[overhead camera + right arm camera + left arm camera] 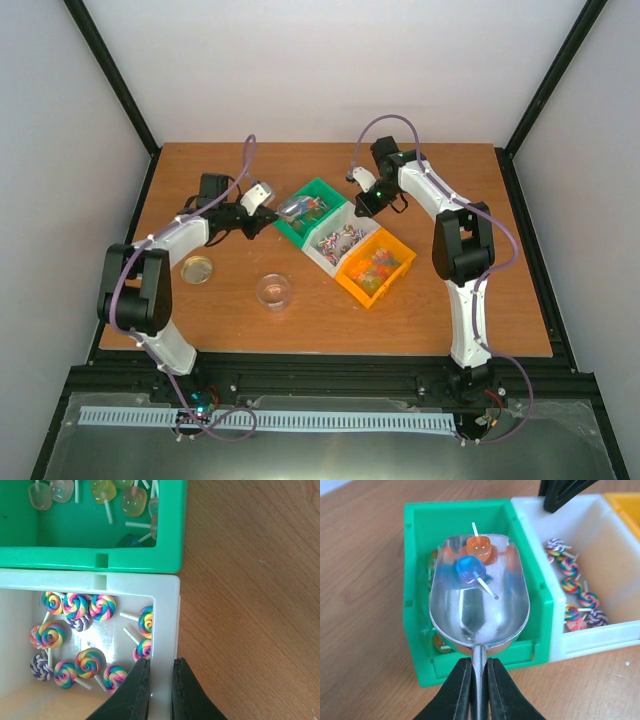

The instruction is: Pack the candies

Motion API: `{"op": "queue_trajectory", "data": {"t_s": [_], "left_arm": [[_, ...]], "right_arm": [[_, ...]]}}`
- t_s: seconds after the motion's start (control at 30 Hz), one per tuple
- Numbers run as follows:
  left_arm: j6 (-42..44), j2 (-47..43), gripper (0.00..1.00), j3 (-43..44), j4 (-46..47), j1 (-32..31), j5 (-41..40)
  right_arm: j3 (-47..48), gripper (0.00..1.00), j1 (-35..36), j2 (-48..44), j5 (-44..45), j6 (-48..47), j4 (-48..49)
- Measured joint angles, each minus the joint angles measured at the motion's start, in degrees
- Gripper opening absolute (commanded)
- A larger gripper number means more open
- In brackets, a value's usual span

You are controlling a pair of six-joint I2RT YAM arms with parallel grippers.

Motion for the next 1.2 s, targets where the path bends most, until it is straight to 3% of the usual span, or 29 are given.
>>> {"op": "queue_trajectory", "data": {"t_s": [0.33,0.57,0.9,1.2], "left_arm": [[0.07,-7.43,0.01,-5.40,2.60,0.15,2.95],[3.54,-17.05,0.01,-7.48,-3.15,4.31,7.50],[23.15,-32.09,0.01,-9.11,-30.58,17.64,16.13],[38.64,-40.00,0.01,-9.22,-51.76,21.64,15.78]], "right_arm": [[-0.55,0.03,-0.09,-0.11,-0.31,-0.48,0.44],[-2.49,0.03,-0.17,-1.16,-0.39,-1.99,1.75],[-8.48,0.03,-0.44,-5.09,-0.17,-7.34,2.71],[-11.85,0.03,-0.55,-7.13,-0.22,-5.84,4.79]]}}
